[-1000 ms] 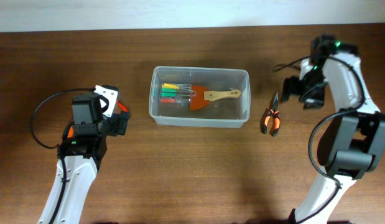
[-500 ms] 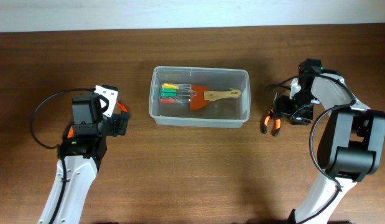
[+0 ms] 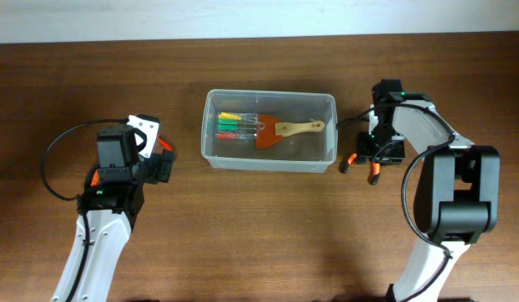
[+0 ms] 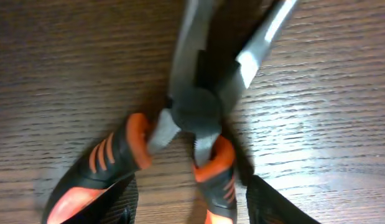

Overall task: Pack container
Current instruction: 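Grasp the orange-black needle-nose pliers with the right gripper, then place the needle-nose pliers into the container and withdraw right arm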

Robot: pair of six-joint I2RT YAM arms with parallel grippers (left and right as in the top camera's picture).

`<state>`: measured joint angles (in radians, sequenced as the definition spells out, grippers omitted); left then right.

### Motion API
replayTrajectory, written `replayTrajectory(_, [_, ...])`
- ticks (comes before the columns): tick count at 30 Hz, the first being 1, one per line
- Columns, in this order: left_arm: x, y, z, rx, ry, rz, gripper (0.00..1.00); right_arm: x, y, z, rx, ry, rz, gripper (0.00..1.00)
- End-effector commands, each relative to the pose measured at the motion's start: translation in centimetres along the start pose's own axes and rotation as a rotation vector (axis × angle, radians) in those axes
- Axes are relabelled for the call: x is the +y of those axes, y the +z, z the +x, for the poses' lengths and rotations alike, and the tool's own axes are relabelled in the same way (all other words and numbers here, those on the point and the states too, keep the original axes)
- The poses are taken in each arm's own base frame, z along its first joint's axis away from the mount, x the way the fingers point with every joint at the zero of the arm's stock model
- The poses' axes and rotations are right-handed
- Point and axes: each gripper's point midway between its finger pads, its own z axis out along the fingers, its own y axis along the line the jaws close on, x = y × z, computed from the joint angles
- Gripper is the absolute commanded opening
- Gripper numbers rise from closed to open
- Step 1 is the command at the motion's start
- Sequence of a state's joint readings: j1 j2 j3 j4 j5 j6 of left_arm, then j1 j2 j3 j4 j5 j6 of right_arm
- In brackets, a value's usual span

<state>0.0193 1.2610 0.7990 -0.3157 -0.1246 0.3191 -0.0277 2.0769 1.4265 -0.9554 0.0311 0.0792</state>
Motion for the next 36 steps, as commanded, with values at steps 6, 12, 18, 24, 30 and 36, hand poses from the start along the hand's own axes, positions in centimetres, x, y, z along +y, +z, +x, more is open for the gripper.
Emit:
replayTrajectory(6, [0.6, -0.2, -0.7, -0.012, 0.005, -0.016, 0.99, -0.5, 1.4, 1.1, 0.045, 0.006, 0.030, 0.36])
replayTrajectory(12, [0.6, -0.2, -0.7, -0.012, 0.005, -0.016, 0.99, -0.4, 1.4, 1.1, 0.045, 0.006, 0.027, 0.23])
replayTrajectory(18, [0.6, -0.2, -0.7, -0.012, 0.005, -0.016, 0.99, 0.4, 0.9, 0.9, 0.034, 0.043, -0.022, 0.16])
replayTrajectory(24, [0.6, -0.2, -0.7, -0.012, 0.005, -0.016, 0.99, 0.5, -3.6, -1.3, -0.065, 0.054, -0.034, 0.13])
replayTrajectory(30, [0.6, -0.2, -0.7, -0.012, 0.005, -0.016, 0.99, 1.2, -13.9, -4.4, -0.288, 0.034, -0.059, 0.04])
replayTrajectory(36, [0.6, -0.2, -0.7, -0.012, 0.005, -0.016, 0.99, 7.1, -27.0, -4.3, -0.569, -0.134, -0.118, 0.04])
